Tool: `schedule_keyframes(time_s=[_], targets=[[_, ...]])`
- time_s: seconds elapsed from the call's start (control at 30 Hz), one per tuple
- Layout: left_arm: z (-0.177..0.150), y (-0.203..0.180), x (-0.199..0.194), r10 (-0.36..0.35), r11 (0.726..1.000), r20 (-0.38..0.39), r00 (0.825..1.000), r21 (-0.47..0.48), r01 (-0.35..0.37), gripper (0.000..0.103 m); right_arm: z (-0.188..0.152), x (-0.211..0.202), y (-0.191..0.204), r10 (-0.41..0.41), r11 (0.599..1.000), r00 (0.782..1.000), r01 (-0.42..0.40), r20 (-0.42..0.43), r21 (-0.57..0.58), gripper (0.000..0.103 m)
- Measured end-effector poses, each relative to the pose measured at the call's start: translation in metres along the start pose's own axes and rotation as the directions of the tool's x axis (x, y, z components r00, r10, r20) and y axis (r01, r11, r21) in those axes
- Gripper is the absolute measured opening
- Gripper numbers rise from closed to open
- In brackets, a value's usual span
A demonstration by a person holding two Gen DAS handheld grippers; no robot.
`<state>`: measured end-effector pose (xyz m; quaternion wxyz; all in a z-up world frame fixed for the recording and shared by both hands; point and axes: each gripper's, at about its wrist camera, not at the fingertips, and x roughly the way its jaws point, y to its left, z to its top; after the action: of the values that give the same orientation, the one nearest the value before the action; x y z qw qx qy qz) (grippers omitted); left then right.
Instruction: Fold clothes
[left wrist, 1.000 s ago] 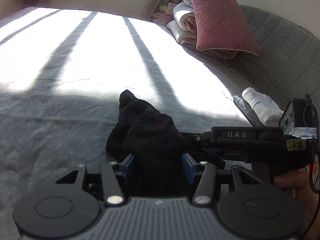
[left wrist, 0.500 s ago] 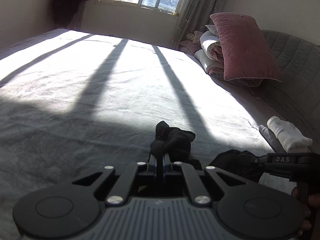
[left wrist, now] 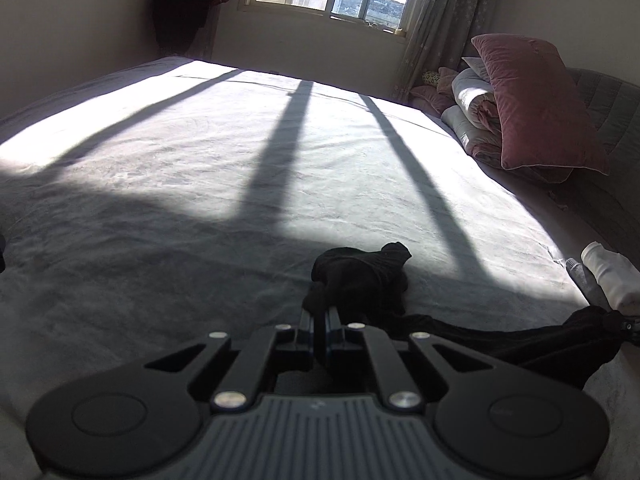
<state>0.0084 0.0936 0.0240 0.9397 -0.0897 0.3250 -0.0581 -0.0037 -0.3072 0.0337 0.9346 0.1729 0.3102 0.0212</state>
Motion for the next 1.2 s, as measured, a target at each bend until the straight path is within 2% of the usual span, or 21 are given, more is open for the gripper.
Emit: schedule_keyframes(time_s=[0.17,0.23,0.3,0.37,0.4,0.53,0.6,0.63,0.83,1.03,1.2], targets=[[-0.004,0.009,-0.002,0.052,0.999,-0.009,0.999,0.001,-0.052,0.004,-0.020,0.003,-0.017,-0.069,0.997,0.994,0.067,-0.082,-0.023,0.005],[-0.005,0.013,-0.002,0.044,0.999,-0.018,0.999,-0.013,-0.044,0.004,-0.027,0.006,-0.024,-0.084,0.996,0.989,0.082,-0.122,-0.025,0.005],[-0.005,0.014,-0.004,0.017,0.999,-0.007,1.000,-0.028,-0.017,0.004,-0.031,0.008,-0.027,-0.081,0.997,0.986,0.077,-0.146,-0.028,0.005],[-0.004,0.014,-0.006,-0.013,0.999,0.011,1.000,-0.042,0.013,0.004,-0.033,0.006,-0.025,-0.070,0.997,0.989,0.064,-0.134,-0.046,0.007],[-0.003,0.013,-0.007,-0.029,0.998,0.022,0.999,-0.047,0.030,0.004,-0.032,0.004,-0.024,-0.066,0.997,0.990,0.060,-0.123,-0.055,0.013],[0.005,0.006,-0.008,-0.109,0.989,0.051,0.993,-0.097,0.113,0.004,-0.026,0.000,-0.016,-0.033,0.997,0.996,0.026,-0.086,-0.073,0.018],[0.009,0.000,-0.006,-0.148,0.982,0.063,0.987,-0.112,0.155,0.004,-0.023,0.000,-0.010,-0.004,0.997,0.997,-0.002,-0.072,-0.074,0.047],[0.011,-0.004,-0.006,-0.167,0.978,0.068,0.984,-0.114,0.174,0.004,-0.021,0.000,-0.005,0.015,0.997,0.998,-0.020,-0.062,-0.081,0.050],[0.018,-0.031,0.001,-0.283,0.950,0.089,0.955,-0.110,0.292,0.004,-0.021,0.004,0.039,0.155,0.971,0.986,-0.163,-0.059,-0.178,0.050],[0.019,-0.054,0.011,-0.369,0.921,0.079,0.926,-0.101,0.375,0.004,-0.032,0.016,0.088,0.301,0.911,0.947,-0.321,-0.113,-0.259,0.050],[0.019,-0.063,0.013,-0.410,0.906,0.065,0.910,-0.085,0.415,0.004,-0.042,0.028,0.121,0.365,0.869,0.918,-0.396,-0.156,-0.297,0.050]])
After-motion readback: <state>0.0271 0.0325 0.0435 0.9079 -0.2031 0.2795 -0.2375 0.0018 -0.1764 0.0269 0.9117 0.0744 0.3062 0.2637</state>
